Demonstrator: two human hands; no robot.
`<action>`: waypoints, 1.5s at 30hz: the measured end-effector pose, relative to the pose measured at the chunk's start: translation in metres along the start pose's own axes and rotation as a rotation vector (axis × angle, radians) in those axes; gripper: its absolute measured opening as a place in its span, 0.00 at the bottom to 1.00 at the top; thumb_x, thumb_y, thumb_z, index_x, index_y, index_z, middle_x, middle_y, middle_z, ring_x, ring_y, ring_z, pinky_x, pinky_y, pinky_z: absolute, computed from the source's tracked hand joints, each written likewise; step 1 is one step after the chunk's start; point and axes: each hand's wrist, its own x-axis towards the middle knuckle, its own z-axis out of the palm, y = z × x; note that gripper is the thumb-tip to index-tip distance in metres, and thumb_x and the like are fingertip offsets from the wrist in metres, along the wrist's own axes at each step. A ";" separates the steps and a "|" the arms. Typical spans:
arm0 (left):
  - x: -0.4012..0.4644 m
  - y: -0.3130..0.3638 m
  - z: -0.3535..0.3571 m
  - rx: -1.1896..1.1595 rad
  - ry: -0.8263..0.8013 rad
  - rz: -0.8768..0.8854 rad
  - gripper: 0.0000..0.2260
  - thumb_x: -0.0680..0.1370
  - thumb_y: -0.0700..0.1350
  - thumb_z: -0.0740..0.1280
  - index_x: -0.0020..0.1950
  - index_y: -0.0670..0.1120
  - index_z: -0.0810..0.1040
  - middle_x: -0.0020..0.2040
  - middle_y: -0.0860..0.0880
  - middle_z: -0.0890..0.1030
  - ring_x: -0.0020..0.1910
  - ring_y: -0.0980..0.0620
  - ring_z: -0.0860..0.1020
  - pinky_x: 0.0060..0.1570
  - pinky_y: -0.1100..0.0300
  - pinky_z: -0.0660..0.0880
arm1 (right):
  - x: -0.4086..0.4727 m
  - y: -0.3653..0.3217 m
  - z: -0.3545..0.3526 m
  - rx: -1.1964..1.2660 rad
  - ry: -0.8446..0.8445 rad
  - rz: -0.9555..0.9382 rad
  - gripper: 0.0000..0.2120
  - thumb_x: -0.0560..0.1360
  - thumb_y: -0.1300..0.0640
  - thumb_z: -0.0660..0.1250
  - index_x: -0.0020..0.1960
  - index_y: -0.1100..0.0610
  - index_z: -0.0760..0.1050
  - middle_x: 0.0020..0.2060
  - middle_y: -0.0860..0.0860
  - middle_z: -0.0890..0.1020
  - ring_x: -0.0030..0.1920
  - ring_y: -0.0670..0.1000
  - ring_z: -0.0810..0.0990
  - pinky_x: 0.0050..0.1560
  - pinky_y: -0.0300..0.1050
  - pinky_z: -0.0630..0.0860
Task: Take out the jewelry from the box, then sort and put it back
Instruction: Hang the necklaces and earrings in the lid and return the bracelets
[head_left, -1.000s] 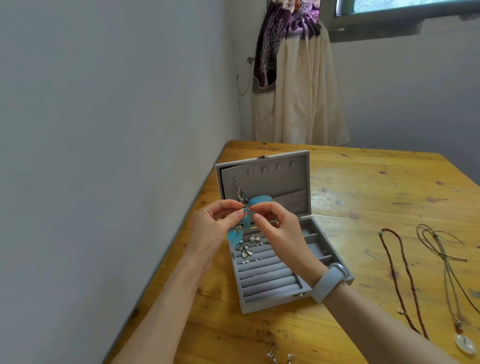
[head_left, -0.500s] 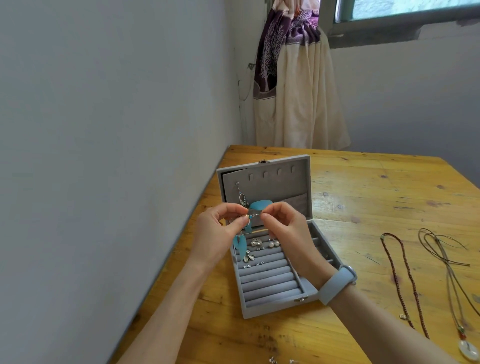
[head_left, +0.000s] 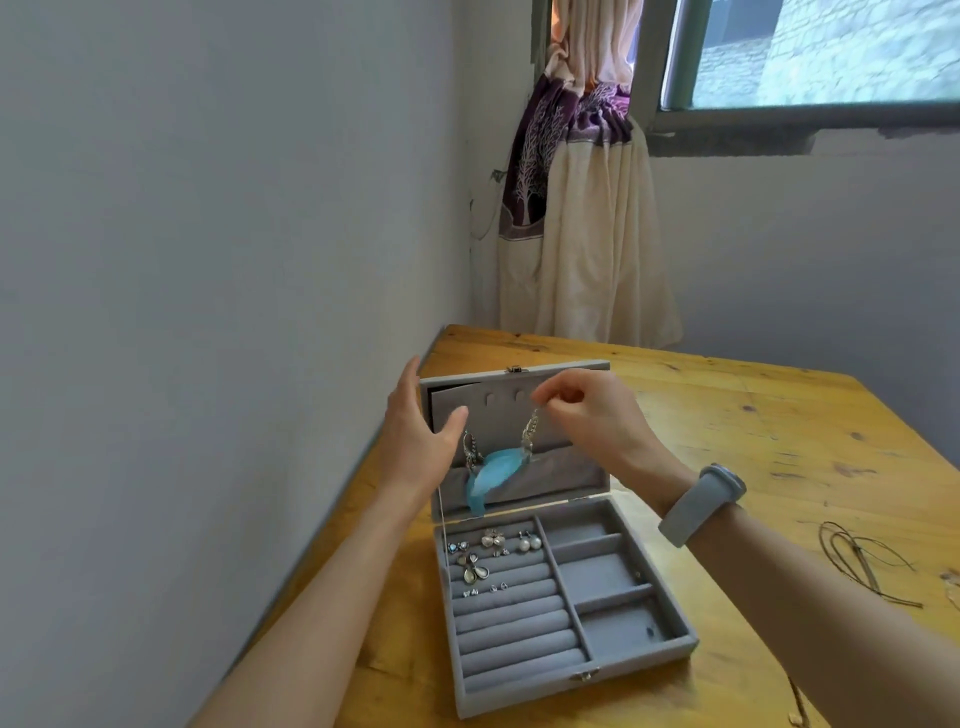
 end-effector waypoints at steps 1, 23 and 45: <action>0.004 -0.002 0.002 -0.012 -0.010 -0.002 0.30 0.75 0.46 0.67 0.73 0.51 0.57 0.71 0.47 0.65 0.68 0.47 0.65 0.66 0.48 0.67 | 0.006 0.001 -0.002 0.050 -0.006 0.045 0.10 0.72 0.66 0.62 0.47 0.59 0.80 0.34 0.48 0.79 0.35 0.42 0.77 0.40 0.32 0.74; -0.048 -0.053 0.008 0.889 0.160 0.781 0.19 0.64 0.40 0.72 0.54 0.43 0.77 0.48 0.47 0.81 0.52 0.48 0.69 0.46 0.55 0.63 | 0.019 0.033 0.013 -0.073 0.125 -0.073 0.05 0.77 0.65 0.58 0.45 0.61 0.72 0.38 0.50 0.73 0.37 0.48 0.71 0.36 0.36 0.65; -0.047 -0.045 -0.008 0.743 0.091 0.601 0.09 0.64 0.36 0.72 0.40 0.45 0.75 0.35 0.49 0.78 0.41 0.50 0.72 0.38 0.57 0.70 | -0.002 0.026 0.051 -0.158 -0.600 -0.230 0.06 0.79 0.62 0.52 0.46 0.53 0.64 0.55 0.51 0.79 0.33 0.43 0.74 0.35 0.39 0.73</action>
